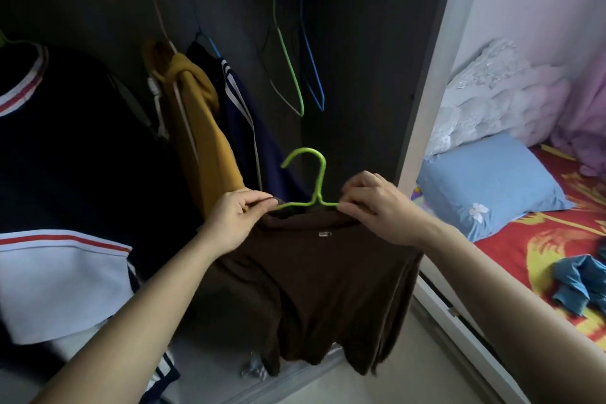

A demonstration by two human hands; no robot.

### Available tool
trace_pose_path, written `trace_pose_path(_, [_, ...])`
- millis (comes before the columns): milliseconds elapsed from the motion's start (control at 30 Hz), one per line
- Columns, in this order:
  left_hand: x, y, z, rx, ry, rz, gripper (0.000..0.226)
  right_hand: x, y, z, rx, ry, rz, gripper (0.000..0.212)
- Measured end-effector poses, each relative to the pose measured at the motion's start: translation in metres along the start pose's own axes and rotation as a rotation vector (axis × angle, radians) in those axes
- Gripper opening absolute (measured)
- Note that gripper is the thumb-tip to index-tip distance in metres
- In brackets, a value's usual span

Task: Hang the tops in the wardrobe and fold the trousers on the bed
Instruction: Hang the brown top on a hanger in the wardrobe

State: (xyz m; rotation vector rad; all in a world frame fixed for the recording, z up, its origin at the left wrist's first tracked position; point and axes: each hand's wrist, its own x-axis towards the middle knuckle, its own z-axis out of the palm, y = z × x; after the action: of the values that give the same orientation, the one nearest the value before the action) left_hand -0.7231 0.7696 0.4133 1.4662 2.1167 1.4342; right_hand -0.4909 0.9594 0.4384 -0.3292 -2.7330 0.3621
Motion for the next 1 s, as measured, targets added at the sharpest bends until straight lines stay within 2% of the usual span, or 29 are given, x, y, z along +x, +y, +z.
trace_pose_path(67, [0.006,0.006,-0.001,-0.109,0.098,-0.017,0.008,0.003,-0.011,-0.002,0.168,-0.021,-0.007,0.027])
trace_pose_path(133, [0.011,0.006,-0.009,-0.159,0.186,-0.043,0.009,0.002,-0.015,-0.009,0.155,-0.175,0.054,0.026])
trace_pose_path(200, [0.013,0.003,-0.011,-0.117,0.099,-0.036,0.012,-0.004,-0.013,-0.018,0.181,-0.259,0.155,0.025])
trace_pose_path(300, [0.014,-0.004,0.001,0.005,-0.121,-0.007,0.016,-0.012,-0.019,-0.029,0.374,-0.23,0.281,0.029])
trace_pose_path(400, [0.025,-0.009,0.019,0.138,-0.114,0.052,0.011,-0.022,-0.034,-0.035,0.483,-0.25,0.364,0.034])
trace_pose_path(433, [0.031,-0.009,0.024,0.172,-0.081,0.077,0.012,-0.025,-0.039,-0.038,0.506,-0.241,0.396,0.036])
trace_pose_path(500, [0.047,-0.008,0.03,0.257,-0.054,0.127,0.026,-0.032,-0.046,-0.045,0.553,-0.209,0.473,0.036])
trace_pose_path(567, [0.064,-0.007,0.032,0.391,-0.127,0.125,0.04,-0.038,-0.052,-0.052,0.568,-0.177,0.534,0.033])
trace_pose_path(733, [0.088,-0.022,0.015,0.71,-0.273,-0.045,0.057,-0.043,-0.061,-0.051,0.484,-0.067,0.616,0.031])
trace_pose_path(1000, [0.077,-0.041,-0.032,0.759,-0.27,-0.092,0.066,0.008,-0.095,-0.028,0.402,0.147,0.669,0.034])
